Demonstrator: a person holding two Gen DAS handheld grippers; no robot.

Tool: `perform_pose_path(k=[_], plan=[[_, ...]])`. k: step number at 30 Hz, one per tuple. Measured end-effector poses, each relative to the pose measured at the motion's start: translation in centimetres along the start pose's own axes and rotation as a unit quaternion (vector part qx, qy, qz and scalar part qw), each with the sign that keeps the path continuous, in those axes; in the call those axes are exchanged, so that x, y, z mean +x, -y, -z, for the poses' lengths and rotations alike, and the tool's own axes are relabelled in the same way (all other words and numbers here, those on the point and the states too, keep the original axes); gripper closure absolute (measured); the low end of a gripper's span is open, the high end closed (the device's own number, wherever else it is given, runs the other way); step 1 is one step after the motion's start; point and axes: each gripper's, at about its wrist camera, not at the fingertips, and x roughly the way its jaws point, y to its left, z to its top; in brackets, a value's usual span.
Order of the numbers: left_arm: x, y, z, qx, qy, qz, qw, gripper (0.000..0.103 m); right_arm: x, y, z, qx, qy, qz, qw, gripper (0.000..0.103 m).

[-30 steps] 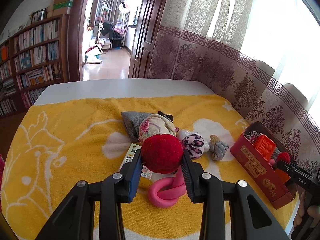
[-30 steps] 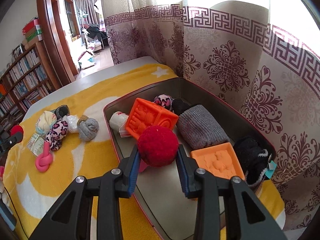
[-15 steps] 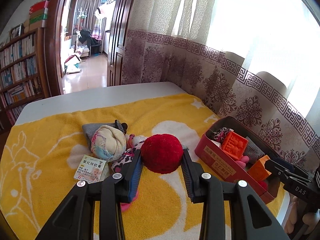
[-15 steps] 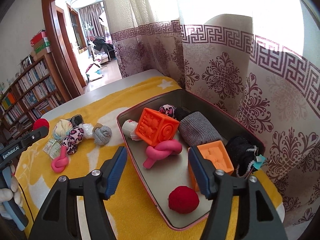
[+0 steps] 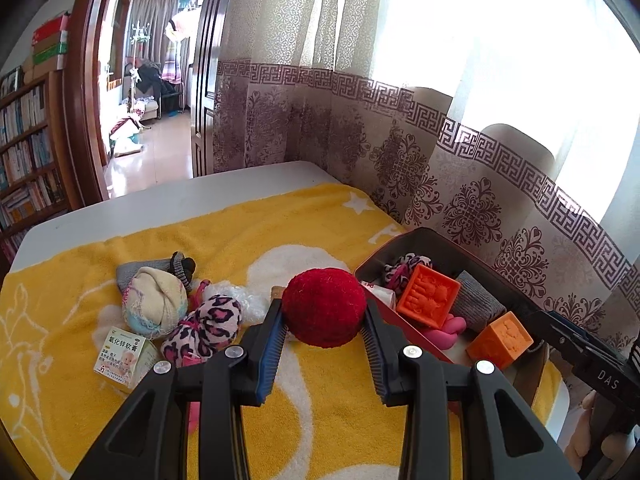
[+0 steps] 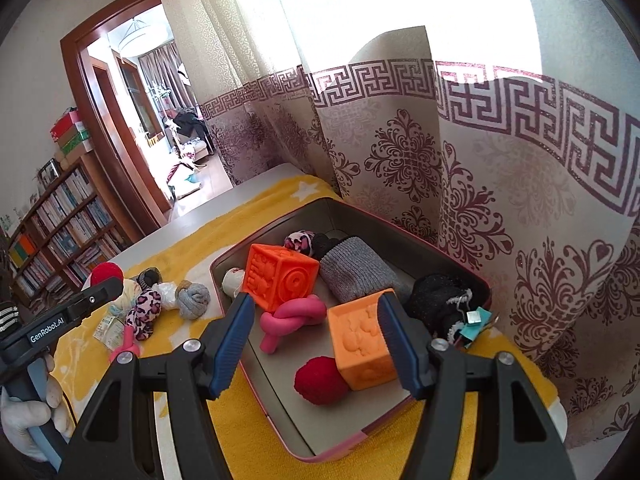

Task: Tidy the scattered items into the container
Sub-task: 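Lower the red pompom ball in the left gripper into the tin and open it, then withdraw both open grippers from the tin back over the toy pile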

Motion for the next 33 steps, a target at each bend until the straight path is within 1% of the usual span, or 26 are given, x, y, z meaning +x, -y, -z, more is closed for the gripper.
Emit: perform_pose_path(k=[5,12,20,22,24,26,27,28,33], plan=[[1.7,2.6,-0.6,0.014,-0.012,0.016,0.9997,0.064,0.3,1.3,-0.2,0.011,0.0,0.001,1.0,0.035],[3.6,6.5,-1.0,0.036,-0.027,0.048,0.9978,0.064,0.1,3.3,-1.0,0.034,0.014,0.004,0.999,0.035],[6.1,11.1,0.3,0.066,-0.065,0.085,0.9921,0.063,-0.8,4.6,-1.9,0.055,0.044,0.009,0.997,0.035],[6.7,12.0,0.6,0.072,-0.076,0.095,0.99,0.062,-0.8,4.8,-2.1,0.059,0.047,0.009,0.997,0.035],[7.1,12.7,0.8,0.077,-0.086,0.102,0.9881,0.056,-0.8,5.0,-2.2,0.06,0.046,0.01,0.997,0.035],[7.1,12.9,1.0,0.078,-0.086,0.102,0.988,0.036,-0.8,5.1,-2.2,0.062,0.045,0.009,0.997,0.035],[6.9,12.7,0.9,0.076,-0.083,0.101,0.9885,0.032,-0.7,5.1,-2.2,0.063,0.043,0.009,0.997,0.035],[6.7,12.5,0.9,0.072,-0.08,0.1,0.9891,0.03,-0.6,5.1,-2.2,0.064,0.042,0.008,0.997,0.035],[5.8,10.0,0.4,0.045,-0.066,0.085,0.9932,0.03,-0.2,3.9,-2.2,0.057,0.038,-0.004,0.998,0.035]])
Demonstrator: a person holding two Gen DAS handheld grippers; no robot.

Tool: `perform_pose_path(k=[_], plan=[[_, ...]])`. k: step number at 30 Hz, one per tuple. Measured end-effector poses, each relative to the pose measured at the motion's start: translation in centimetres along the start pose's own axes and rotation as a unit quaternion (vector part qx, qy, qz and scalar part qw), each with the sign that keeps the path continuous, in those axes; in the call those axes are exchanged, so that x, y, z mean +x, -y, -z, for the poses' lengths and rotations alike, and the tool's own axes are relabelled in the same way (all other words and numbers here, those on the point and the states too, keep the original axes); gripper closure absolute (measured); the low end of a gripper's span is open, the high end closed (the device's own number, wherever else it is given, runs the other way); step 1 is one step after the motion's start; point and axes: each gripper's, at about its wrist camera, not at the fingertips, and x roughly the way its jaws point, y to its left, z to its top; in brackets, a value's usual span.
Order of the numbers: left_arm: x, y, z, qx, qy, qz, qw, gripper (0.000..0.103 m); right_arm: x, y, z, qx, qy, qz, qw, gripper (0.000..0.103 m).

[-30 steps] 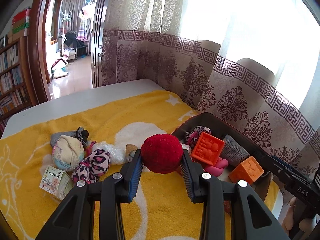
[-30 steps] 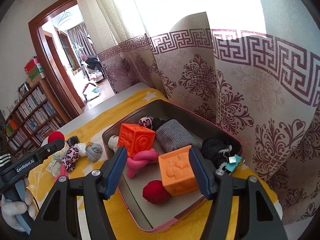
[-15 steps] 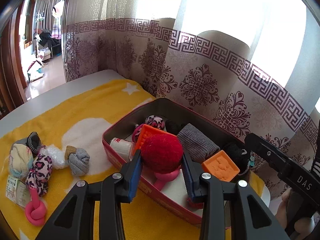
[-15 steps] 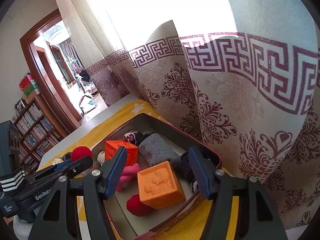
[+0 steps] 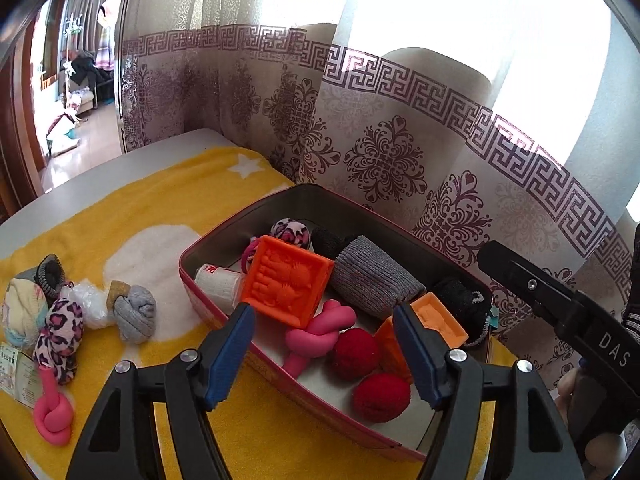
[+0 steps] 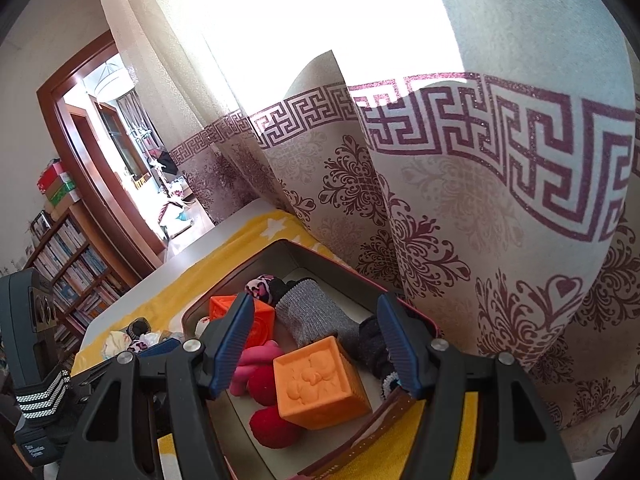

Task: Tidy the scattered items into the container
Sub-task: 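Withdraw both open grippers from the tin back over the toy pile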

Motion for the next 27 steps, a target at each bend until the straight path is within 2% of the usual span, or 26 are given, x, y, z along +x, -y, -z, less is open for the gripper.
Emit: perform_pose_path(k=[8,12,15,18,22,27], plan=[[-3.6,-5.4,1.4,-0.042,0.022,-0.035,0.9982,0.03,0.7,-5.1,1.2,-0.054,-0.02,-0.045,0.997,0.035],[-6.4,-9.3,2.4,-0.072,0.044,-0.069,0.994,0.03,1.6,-8.3,2.4,-0.085,-0.039,-0.07,0.993,0.035],[-8.7,-12.8,3.5,-0.102,0.058,-0.097,0.9883,0.03,2.4,-10.3,3.4,-0.102,-0.061,-0.092,0.989,0.035],[-10.5,-16.3,4.7,-0.127,0.068,-0.141,0.9795,0.03,3.2,-12.3,4.6,-0.121,-0.084,-0.11,0.983,0.035],[-11.5,-20.3,6.3,-0.149,0.063,-0.194,0.9677,0.03,4.3,-14.4,6.0,-0.138,-0.112,-0.128,0.976,0.035],[-11.1,-23.7,7.9,-0.179,0.05,-0.203,0.9613,0.03,5.8,-16.7,7.6,-0.158,-0.142,-0.136,0.968,0.035]])
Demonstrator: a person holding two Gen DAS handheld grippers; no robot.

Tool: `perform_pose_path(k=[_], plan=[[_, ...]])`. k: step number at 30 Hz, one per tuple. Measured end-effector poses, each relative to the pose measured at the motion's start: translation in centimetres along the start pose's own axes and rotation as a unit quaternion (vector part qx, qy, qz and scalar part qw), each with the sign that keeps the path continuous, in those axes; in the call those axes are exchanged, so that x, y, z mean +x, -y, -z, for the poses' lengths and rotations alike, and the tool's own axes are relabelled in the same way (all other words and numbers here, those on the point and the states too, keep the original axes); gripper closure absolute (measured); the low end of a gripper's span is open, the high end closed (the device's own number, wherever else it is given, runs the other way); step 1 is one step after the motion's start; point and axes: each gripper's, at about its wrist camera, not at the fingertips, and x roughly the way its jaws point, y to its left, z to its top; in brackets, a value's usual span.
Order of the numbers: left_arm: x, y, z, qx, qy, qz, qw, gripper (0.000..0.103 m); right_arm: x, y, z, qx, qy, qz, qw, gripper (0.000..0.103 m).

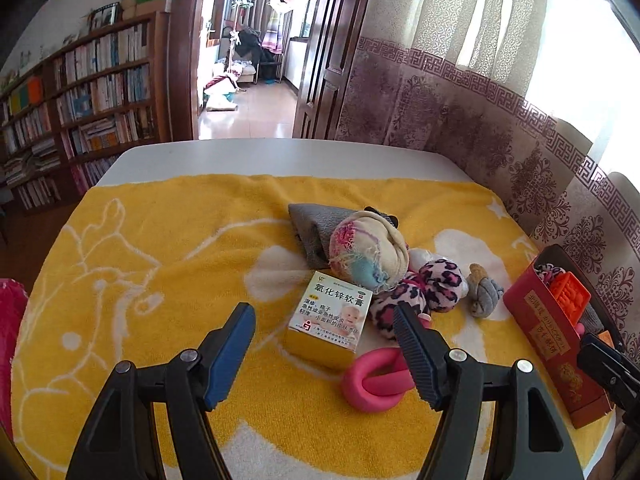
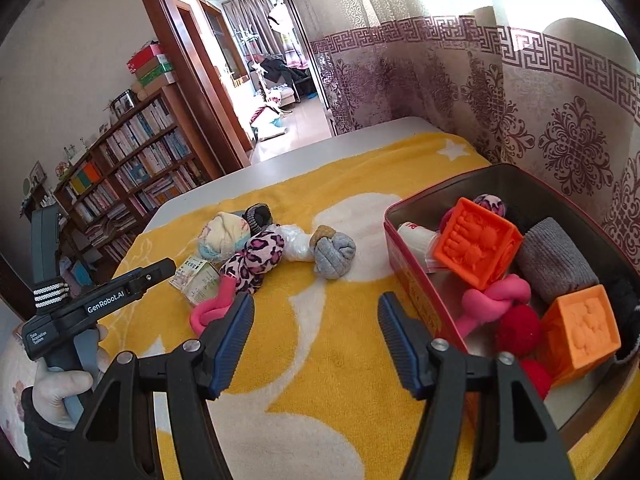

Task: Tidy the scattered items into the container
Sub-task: 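Withdraw both open grippers from the tin back over the toy pile, then grasp the zinc oxide ointment box with the left gripper while right grasps the pink ring toy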

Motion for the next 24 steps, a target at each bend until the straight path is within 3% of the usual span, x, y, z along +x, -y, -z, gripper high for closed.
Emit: perform_pose_path(k=[19,24], plan=[[6.4,-0.1,1.2,0.03,-0.066,-0.008,0.9973,0.03,4.8,-3.7,1.0,-0.041,-0.059,-0.027,0.997,0.034],[6.8,0.1,1.3,0.037,-0.066,-0.016,0.997,0.03,5.3,-3.8,1.2,-0.043,-0.067,-0.029,0.996,0.034]])
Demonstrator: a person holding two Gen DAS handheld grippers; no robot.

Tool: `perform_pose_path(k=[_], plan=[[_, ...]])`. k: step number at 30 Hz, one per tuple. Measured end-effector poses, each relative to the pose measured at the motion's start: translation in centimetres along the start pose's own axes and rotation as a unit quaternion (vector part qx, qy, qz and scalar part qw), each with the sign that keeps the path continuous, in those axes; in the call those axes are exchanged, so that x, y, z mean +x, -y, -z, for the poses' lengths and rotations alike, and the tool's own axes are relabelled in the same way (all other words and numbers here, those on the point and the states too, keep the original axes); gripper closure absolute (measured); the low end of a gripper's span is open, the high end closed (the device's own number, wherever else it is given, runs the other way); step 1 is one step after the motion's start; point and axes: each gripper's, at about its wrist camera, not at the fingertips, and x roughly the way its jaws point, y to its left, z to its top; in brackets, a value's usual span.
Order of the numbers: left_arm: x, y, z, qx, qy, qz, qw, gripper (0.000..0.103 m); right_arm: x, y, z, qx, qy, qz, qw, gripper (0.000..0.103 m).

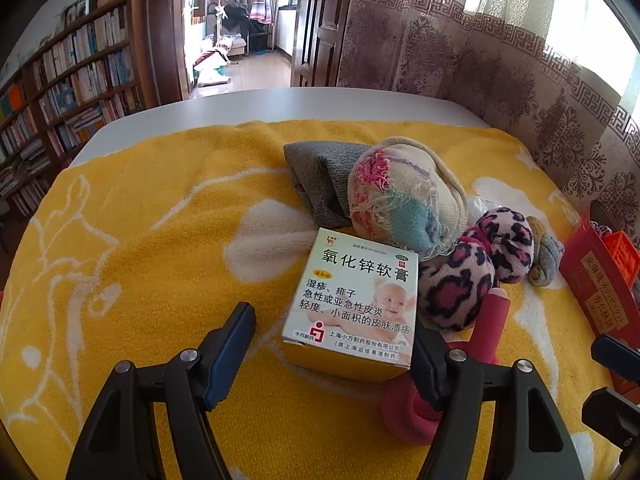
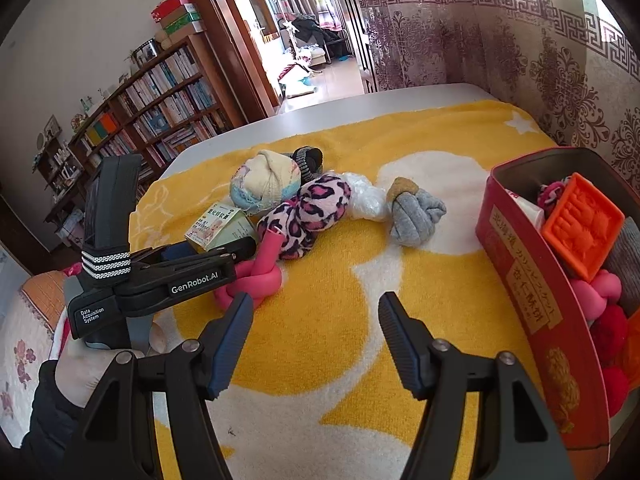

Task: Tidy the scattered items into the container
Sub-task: 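Grasp the zinc oxide ointment box with the left gripper while right grasps the pink ring toy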

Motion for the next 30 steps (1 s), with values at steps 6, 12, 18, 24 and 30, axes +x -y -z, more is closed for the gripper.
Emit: perform_pose_path(k=[6,12,18,24,30], plan=[[0.6,0.3,0.0,0.013,-0.014,0.028,0.9994,0.003,0.2,-0.1,0.1,-0.003,-0.004,0.0,1.0,0.034],[0.7,0.9,0.2,0.026,-0.02,0.015,0.9993,0.001,-0.1,0.0,0.2,0.001,-0.002,0.003,1.0,0.034],[0.6,0.7,0.1,0.025,-0.019,0.017,0.9994,0.001,0.1,-0.3,0.5,-0.002,-0.008,0.004,1.0,0.034],[0.0,0.3,0.0,0.008,0.003,0.01,0.9999,0.037,0.1,-1.0,0.8,-0.011,-0.012,0.007,1.0,0.034],[-0.7,-0.5,0.0,-0.004,0.012,0.026,0.9996,0.055,0.4,-1.9,0.6,-0.028,-0.019,0.008,0.999,0.034]])
